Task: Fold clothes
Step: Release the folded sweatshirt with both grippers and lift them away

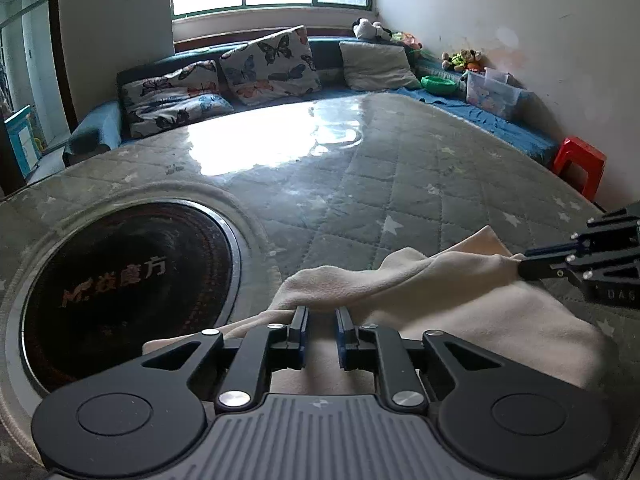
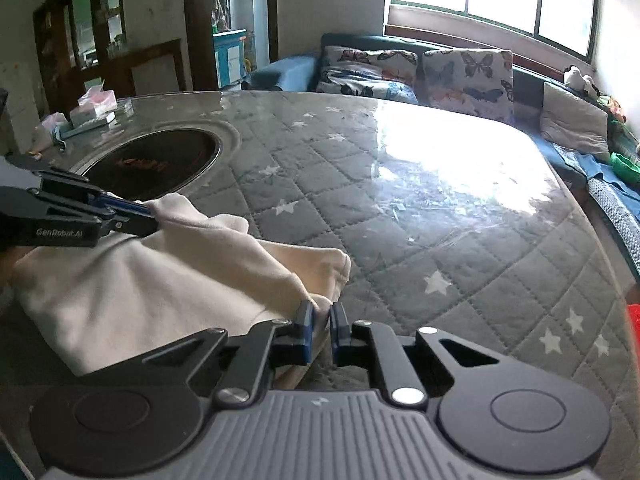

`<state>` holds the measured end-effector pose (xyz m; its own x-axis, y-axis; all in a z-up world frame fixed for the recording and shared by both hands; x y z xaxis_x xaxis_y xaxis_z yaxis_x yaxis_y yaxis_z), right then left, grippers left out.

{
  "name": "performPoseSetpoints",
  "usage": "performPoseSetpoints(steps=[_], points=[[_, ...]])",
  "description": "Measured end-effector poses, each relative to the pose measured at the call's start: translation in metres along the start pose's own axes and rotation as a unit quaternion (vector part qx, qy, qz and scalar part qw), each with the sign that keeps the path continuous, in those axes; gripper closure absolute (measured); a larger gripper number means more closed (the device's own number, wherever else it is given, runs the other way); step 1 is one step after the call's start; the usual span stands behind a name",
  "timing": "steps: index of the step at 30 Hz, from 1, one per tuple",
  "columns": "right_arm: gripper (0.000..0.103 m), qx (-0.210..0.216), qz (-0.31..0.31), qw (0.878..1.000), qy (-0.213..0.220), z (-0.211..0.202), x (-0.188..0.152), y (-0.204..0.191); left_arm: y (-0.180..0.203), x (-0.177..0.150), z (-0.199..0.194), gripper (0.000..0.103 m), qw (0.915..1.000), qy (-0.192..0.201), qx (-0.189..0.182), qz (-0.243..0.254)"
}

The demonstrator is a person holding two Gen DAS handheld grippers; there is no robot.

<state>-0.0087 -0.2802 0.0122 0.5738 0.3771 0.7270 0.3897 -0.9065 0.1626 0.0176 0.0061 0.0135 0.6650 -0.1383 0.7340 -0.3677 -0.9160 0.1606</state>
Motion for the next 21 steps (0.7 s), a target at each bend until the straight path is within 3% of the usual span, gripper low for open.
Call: performPoseSetpoints(steps=[1,2,3,7,10,15,21], points=[[0.095,-0.001,0.000,1.000,0.003,-0.002,0.003,0.000,0.001,0.000,-0.003,0.080,1.0000,0.004,0.001,0.001],[0.095,-0.001,0.000,1.000,0.007,-0.005,0.006,-0.001,0.002,0.000,-0.008,0.067,0.9999,0.011,0.001,0.002],[0.095,0.003,0.000,1.000,0.013,-0.008,0.009,-0.003,0.004,-0.001,-0.013,0.062,0.9999,0.016,0.001,0.006],[0.095,0.059,0.002,0.998,0.012,-0.007,0.020,-0.017,0.017,-0.006,-0.027,0.062,0.9993,0.022,-0.024,0.018],[0.094,0.077,-0.009,0.997,0.005,0.006,0.025,-0.031,0.028,-0.014,-0.036,0.062,0.9988,0.022,-0.038,0.021],[0.094,0.074,-0.008,0.997,-0.013,0.033,0.027,-0.043,0.033,-0.033,-0.049,0.062,0.9983,0.018,-0.054,0.010],[0.093,0.085,-0.012,0.996,0.001,0.008,0.025,-0.035,0.020,-0.055,-0.070,0.061,0.9984,0.022,-0.043,-0.029]])
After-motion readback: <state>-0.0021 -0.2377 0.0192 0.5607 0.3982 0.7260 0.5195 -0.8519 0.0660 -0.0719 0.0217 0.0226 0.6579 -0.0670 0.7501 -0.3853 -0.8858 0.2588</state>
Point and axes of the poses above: each gripper's, at about its wrist camera, not at the fingertips, and z roughly the way its jaws point, y to its right, x to its top, the point moved 2 cm from there along z, roughly the way its jaws point, and after that the axes turned 13 degrees about -x, right-handed, at the moved point
